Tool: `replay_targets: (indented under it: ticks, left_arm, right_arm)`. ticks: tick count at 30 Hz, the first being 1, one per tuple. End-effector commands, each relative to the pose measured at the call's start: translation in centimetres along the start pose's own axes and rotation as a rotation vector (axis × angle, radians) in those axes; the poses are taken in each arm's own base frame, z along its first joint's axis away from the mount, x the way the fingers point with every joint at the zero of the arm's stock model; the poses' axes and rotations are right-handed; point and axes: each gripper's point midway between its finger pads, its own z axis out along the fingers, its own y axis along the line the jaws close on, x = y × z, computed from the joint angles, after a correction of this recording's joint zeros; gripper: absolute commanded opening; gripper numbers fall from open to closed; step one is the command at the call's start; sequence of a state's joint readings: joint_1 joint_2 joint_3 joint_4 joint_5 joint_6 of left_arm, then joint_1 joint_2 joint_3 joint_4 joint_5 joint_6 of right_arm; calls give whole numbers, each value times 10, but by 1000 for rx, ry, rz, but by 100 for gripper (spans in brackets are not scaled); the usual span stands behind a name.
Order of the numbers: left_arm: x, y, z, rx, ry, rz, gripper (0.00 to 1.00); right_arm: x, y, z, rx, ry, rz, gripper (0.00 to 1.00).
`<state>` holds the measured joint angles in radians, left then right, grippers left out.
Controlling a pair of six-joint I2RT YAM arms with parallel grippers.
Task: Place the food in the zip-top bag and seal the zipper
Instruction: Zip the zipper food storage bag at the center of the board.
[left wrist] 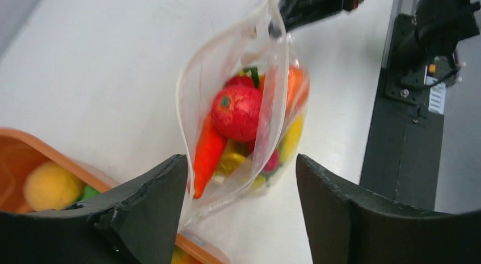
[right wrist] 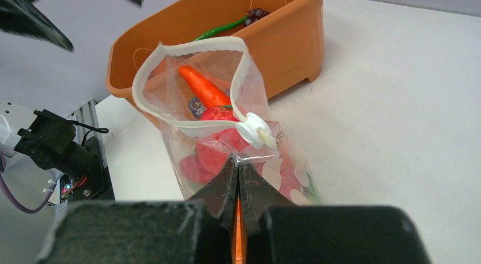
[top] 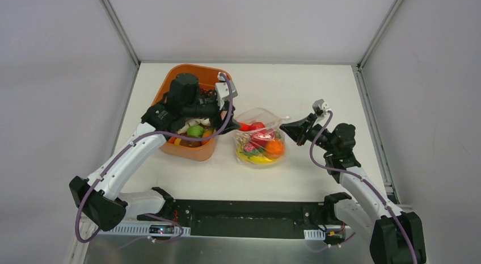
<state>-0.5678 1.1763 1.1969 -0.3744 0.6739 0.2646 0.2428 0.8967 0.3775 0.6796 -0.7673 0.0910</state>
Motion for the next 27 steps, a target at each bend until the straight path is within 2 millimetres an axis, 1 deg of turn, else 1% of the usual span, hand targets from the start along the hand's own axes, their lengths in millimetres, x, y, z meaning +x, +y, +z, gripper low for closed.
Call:
replay_targets:
  ticks: [1,2,4,8,9,13,15,19,21,22,27]
  left_arm:
    - [-59,-1,11,4,-92,149,73]
    - [-57,-6,18,30,-59,178,73]
    - [-57,-9,29,40,-5,214,76]
    - [-58,-19,48,85,42,279,80]
    - [-56,-25,55,105,61,301,81]
    - [-57,-30,74,114,87,363,83]
    - [-62,-34,82,127,76,379,83]
    - [-74,-38,94,141,53,397,85]
    - [-76,-37,100,139,50,404,98]
    - [-76,-37,102,141,54,409,99]
    - [-61,-45,110,210,118,401,99]
  right_arm:
    - [-24,7,4,-8,-46,-63,0]
    - [-25,8,5,-10,-45,-65,0]
    - [-26,8,5,-8,-47,-66,0]
    - [-30,13,3,-16,-59,-77,0]
    - [-32,16,2,-22,-66,-88,0]
    - [-37,25,-3,-44,-80,-119,0]
    - [-37,29,-4,-57,-74,-132,0]
    - [-34,33,-6,-73,-57,-138,0]
    - [-33,36,-7,-85,-51,-142,0]
    - [-32,37,-7,-88,-50,-145,0]
    - [-33,38,-9,-88,-54,-157,0]
